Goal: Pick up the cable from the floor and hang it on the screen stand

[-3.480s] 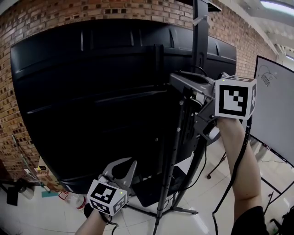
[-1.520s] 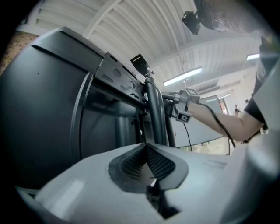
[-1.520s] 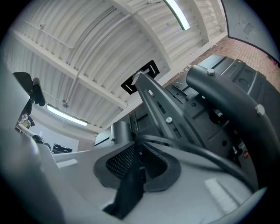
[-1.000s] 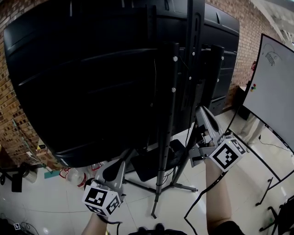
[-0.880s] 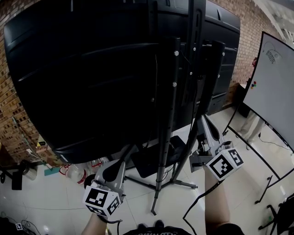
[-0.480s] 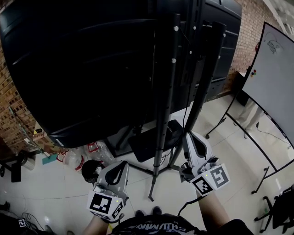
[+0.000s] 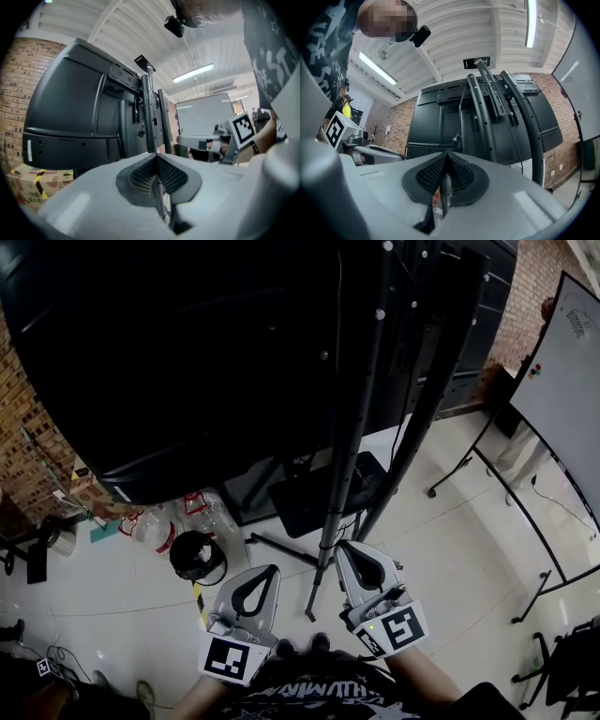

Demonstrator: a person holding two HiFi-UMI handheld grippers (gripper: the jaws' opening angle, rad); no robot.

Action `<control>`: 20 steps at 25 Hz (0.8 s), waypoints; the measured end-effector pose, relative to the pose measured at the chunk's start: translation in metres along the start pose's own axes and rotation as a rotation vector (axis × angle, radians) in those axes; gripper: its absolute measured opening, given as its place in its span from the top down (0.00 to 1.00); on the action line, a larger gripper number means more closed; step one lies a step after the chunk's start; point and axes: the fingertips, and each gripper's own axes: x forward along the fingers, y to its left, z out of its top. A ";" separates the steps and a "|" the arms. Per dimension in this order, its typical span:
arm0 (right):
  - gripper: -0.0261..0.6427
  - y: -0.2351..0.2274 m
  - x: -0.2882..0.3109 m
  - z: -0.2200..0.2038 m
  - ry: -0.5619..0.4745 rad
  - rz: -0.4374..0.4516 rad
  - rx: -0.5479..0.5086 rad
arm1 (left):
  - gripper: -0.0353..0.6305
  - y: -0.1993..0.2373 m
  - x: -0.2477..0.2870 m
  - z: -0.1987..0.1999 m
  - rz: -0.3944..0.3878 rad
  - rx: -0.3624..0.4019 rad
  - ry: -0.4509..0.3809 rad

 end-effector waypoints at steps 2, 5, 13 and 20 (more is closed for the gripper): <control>0.95 0.007 0.000 -0.014 0.030 0.033 0.014 | 0.94 -0.001 0.001 -0.016 0.015 0.014 0.027; 0.95 0.009 0.002 -0.021 0.050 0.051 0.018 | 0.94 -0.004 0.001 -0.024 0.031 -0.008 0.020; 0.95 0.007 0.001 -0.026 0.069 0.044 -0.008 | 0.94 -0.005 0.004 -0.018 0.061 -0.003 -0.010; 0.95 -0.003 0.001 -0.035 0.099 0.026 0.007 | 0.94 0.009 0.009 -0.023 0.089 -0.020 0.020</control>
